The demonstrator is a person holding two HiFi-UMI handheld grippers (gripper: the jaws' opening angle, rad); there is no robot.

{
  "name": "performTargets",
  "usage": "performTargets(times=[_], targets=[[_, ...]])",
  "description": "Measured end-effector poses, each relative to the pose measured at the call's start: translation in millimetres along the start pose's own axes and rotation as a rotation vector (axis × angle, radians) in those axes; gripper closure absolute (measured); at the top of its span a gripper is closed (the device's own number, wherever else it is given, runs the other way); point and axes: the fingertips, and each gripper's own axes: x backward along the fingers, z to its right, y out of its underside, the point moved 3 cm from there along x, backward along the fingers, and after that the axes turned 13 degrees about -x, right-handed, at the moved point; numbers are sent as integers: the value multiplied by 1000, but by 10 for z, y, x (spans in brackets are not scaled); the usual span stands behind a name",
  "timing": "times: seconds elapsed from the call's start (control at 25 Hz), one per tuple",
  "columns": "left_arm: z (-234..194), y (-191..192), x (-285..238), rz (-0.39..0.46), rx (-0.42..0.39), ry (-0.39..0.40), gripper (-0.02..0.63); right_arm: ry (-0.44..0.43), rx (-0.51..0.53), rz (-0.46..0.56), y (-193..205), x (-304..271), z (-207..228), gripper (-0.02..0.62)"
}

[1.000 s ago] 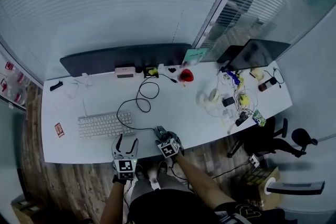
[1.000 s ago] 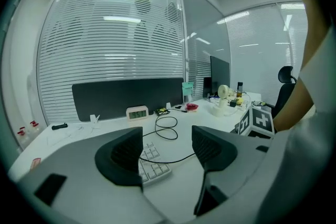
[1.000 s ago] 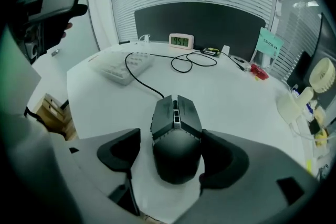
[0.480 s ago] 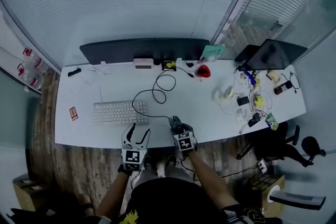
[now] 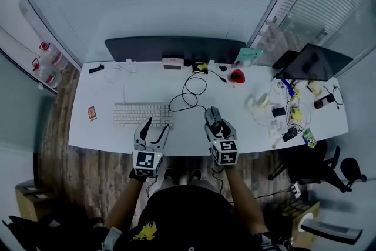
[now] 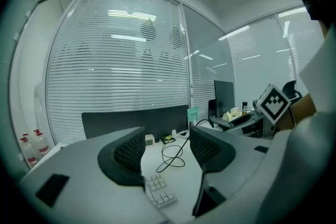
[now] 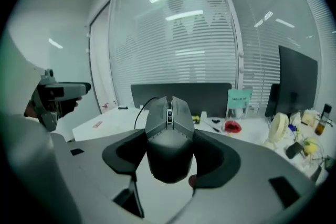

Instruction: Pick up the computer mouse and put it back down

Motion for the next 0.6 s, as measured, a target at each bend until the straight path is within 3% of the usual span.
performTargets(times=[0.12, 0.32, 0.6], targets=[[-133, -224, 56, -8, -7, -18, 339, -40, -7, 96, -480, 202, -96, 304], [-277, -607, 97, 68, 42, -38, 341, -123, -77, 245, -1227, 526, -215, 304], [-519, -1056, 50, 178, 6, -62, 345, -183, 16, 398, -1969, 949, -404, 304]])
